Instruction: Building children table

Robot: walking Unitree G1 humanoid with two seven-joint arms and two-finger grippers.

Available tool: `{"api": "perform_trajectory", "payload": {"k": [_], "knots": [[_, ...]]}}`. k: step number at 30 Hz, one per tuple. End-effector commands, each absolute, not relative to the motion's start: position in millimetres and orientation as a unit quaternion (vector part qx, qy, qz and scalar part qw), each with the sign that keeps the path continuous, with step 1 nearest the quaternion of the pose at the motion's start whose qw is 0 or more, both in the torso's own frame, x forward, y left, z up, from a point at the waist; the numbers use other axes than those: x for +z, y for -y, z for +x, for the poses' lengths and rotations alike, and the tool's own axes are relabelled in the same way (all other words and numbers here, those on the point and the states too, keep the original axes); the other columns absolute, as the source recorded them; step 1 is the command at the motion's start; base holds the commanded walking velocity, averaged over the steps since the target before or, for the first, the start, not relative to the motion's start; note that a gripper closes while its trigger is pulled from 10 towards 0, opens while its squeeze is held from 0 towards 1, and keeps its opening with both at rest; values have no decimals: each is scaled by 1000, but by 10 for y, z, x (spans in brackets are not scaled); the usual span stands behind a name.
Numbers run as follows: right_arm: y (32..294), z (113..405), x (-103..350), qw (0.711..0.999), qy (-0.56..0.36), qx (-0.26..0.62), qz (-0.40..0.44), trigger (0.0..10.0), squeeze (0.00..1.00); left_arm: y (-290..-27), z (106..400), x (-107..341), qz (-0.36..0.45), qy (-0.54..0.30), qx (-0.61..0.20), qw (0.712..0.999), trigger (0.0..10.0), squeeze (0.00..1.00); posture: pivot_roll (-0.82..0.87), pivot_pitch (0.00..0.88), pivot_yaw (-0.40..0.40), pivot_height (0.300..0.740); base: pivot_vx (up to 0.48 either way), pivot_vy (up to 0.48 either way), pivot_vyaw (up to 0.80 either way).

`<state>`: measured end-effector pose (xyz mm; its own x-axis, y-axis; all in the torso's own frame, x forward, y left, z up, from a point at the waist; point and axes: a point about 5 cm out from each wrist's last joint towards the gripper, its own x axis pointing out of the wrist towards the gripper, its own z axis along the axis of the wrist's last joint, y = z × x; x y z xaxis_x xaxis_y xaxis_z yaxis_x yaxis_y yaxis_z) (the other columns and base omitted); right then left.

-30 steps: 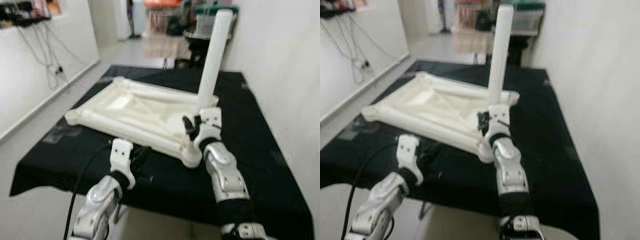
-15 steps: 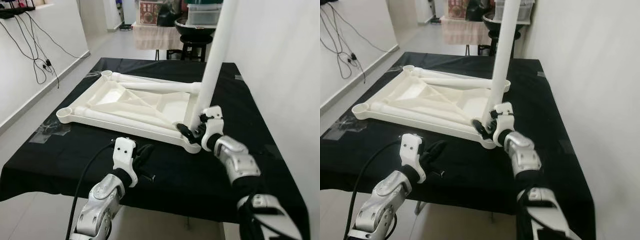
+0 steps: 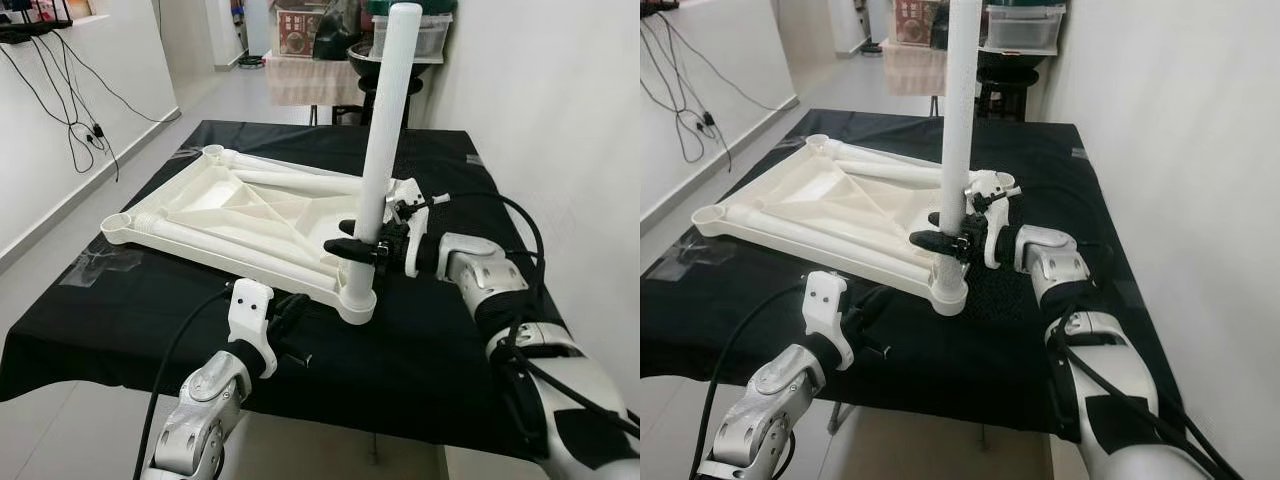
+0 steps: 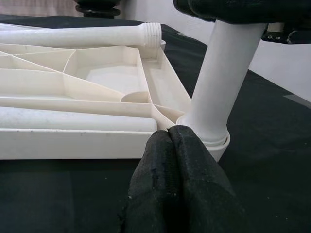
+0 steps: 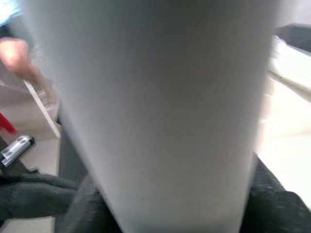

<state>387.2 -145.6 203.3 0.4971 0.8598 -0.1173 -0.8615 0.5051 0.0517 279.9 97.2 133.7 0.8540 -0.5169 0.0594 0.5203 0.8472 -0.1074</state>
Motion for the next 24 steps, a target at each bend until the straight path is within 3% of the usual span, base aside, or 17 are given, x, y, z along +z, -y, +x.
{"api": "perform_trajectory", "payload": {"k": [1,6,11,12,13,14,17,18,24], "knots": [[1434,3861,1957,862,-77,501,7,0,0,-968,2780,1313,-58,10,-270,961,10000,0,-5,1,-49,740,0,0,0],[1545,3834,1841,875,-76,478,6,0,0,-963,2772,1321,-60,10,-271,961,10000,0,-4,7,-50,740,0,0,0],[1811,3734,1594,909,-92,406,17,0,0,-986,2756,1328,-62,10,-271,961,10000,0,3,18,-47,740,0,0,0],[1796,3716,1397,945,-129,299,-7,0,0,-999,2752,1326,-59,9,-272,961,10000,0,9,20,-50,740,0,0,0],[1856,3670,1242,984,-153,89,-10,0,0,-1011,2753,1325,-57,8,-272,961,10000,0,9,21,-49,740,0,0,0],[1829,3466,1116,985,-170,-12,9,0,0,-1022,2754,1328,-57,8,-271,961,10000,0,-1,30,-38,740,0,0,0],[1750,3296,1047,983,-180,-37,30,0,0,-1027,2755,1329,-56,8,-271,961,10000,0,1,30,-36,740,0,0,0],[1549,3240,1138,989,-148,14,-24,0,0,-1031,2765,1324,-55,7,-272,961,10000,0,-6,19,-25,740,0,0,0],[1402,3444,1194,988,-135,70,-31,0,0,-1025,2796,1315,-50,6,-274,960,10000,0,4,11,-38,740,0,0,0]]}}
